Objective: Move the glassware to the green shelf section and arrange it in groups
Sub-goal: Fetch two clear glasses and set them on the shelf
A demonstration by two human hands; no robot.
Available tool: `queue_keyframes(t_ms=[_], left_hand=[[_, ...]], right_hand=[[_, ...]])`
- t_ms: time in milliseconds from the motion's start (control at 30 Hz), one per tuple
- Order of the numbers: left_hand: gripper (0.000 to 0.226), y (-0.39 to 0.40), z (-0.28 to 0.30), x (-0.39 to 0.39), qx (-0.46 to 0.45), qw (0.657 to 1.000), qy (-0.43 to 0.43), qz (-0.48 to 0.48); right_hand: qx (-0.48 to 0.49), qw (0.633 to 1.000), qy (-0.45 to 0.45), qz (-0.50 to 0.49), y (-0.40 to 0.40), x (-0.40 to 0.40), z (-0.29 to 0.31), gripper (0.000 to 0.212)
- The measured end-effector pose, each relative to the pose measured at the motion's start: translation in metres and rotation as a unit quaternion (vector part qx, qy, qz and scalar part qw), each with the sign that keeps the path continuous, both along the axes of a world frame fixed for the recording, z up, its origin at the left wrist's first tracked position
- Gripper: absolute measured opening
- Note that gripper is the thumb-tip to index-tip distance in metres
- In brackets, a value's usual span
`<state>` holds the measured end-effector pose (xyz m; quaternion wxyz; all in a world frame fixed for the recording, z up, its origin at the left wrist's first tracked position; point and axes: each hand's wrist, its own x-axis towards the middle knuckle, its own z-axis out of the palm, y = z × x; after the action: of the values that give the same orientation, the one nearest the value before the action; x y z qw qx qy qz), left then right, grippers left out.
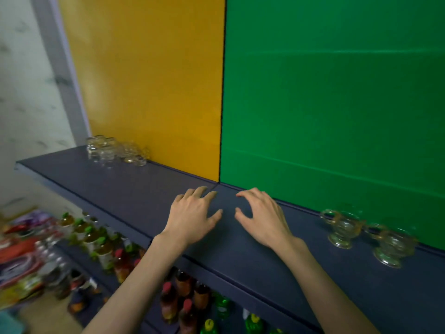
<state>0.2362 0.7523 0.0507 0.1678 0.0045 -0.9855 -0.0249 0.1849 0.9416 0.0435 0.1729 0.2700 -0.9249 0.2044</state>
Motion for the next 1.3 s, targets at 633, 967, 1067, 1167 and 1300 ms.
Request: queue_keyframes(t_ms=[633,967,1067,1167,1300], left_hand=[[0.071,-0.357,-0.023,0.067,0.020,0.994,-0.016,0.102],[0.070,-0.462,-0.032,0.013,0.028,0.996,-0.012,0.088],[0.070,-0.494,-0.035,-0.017,0.022,0.996,-0.021,0.079],[0.069,-0.526,-0.032,-0.053,0.014,0.997,-0.038,0.063],[0.067,-0.562,-0.019,-0.104,-0.011,0.999,-0.036,0.037]], right_hand=[[0.029,0.999,-0.015,0.041,-0.349,0.022,-0.022,0.039],[0.024,1.000,-0.015,0.011,-0.449,-0.039,-0.033,0.041],[0.011,1.000,-0.023,-0.003,-0.481,-0.066,-0.043,0.041],[0.000,0.999,-0.043,-0.023,-0.507,-0.096,-0.050,0.041],[-0.019,0.996,-0.057,-0.069,-0.523,-0.132,-0.052,0.040]])
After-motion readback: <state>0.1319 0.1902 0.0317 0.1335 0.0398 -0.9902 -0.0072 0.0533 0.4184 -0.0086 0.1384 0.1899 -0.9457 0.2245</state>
